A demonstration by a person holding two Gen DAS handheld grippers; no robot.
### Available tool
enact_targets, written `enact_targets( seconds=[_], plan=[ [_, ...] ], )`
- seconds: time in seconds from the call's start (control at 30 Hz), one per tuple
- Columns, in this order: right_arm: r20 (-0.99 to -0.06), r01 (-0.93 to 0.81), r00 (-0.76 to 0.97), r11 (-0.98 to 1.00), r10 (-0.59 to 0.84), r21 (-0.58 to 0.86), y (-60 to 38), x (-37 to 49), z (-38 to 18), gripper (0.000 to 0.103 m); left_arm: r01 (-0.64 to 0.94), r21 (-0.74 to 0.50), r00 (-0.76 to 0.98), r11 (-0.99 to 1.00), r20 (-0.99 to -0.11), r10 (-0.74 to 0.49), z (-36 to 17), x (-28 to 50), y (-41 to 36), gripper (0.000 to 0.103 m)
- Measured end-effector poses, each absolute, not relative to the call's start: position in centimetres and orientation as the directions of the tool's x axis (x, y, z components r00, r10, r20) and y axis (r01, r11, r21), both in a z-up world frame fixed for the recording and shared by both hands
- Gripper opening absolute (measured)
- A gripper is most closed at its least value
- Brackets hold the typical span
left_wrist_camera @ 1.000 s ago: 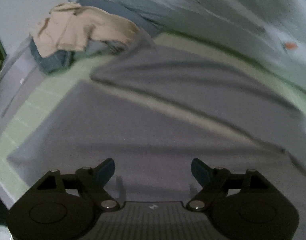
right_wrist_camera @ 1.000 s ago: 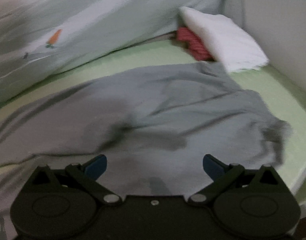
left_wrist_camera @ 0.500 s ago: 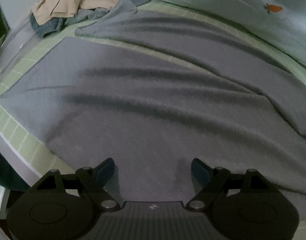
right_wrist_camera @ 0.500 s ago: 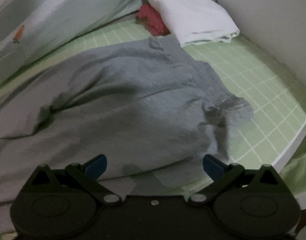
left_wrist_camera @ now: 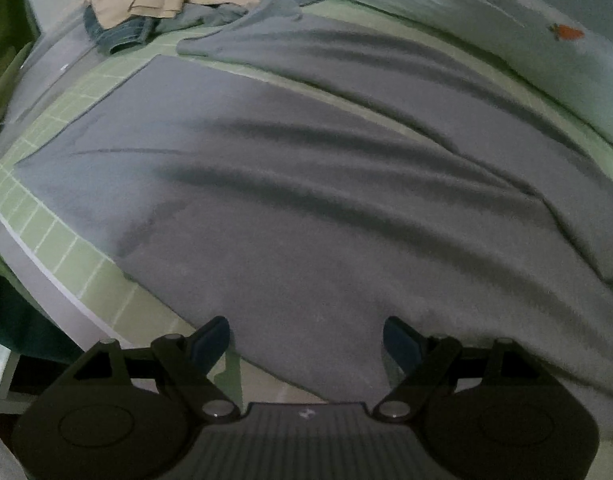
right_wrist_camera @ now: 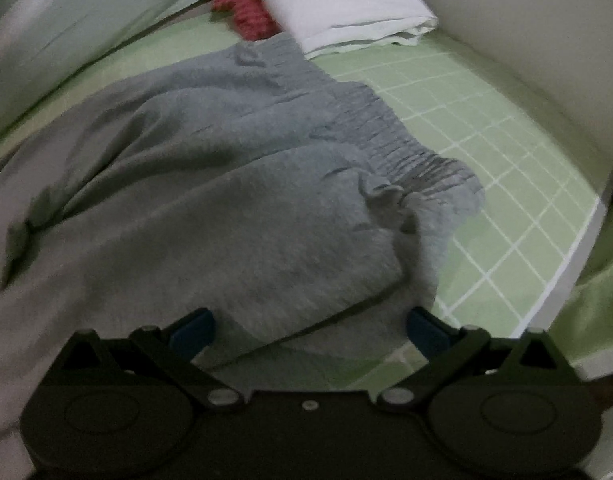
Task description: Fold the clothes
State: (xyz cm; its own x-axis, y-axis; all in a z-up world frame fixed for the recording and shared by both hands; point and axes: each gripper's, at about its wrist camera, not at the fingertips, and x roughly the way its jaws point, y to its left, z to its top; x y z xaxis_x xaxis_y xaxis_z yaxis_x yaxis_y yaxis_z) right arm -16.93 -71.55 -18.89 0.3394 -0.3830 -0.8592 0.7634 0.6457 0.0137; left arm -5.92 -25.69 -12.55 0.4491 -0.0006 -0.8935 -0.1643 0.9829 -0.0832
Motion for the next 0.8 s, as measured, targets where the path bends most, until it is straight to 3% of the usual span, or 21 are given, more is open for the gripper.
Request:
enact_targets(
  seconds=[0.23, 0.8],
  plan=[
    [-0.855, 0.839, 0.288, 0.545, -0.431, 0.008, -71.5, -16.2, -18.9, 0.103, -0.275, -0.172, 0.448, 0.946, -0.893, -0.033, -12.6, -4.0, -19.0, 0.086],
    [-0.865, 0.908, 0.214, 0.419, -0.454, 0.005, -71.7, -14.7, -18.9, 0.103, -0.574, -0.187, 0.423, 0.797, -0.901, 0.093, -13.7, 0.0, -2.7, 0.086]
  ],
)
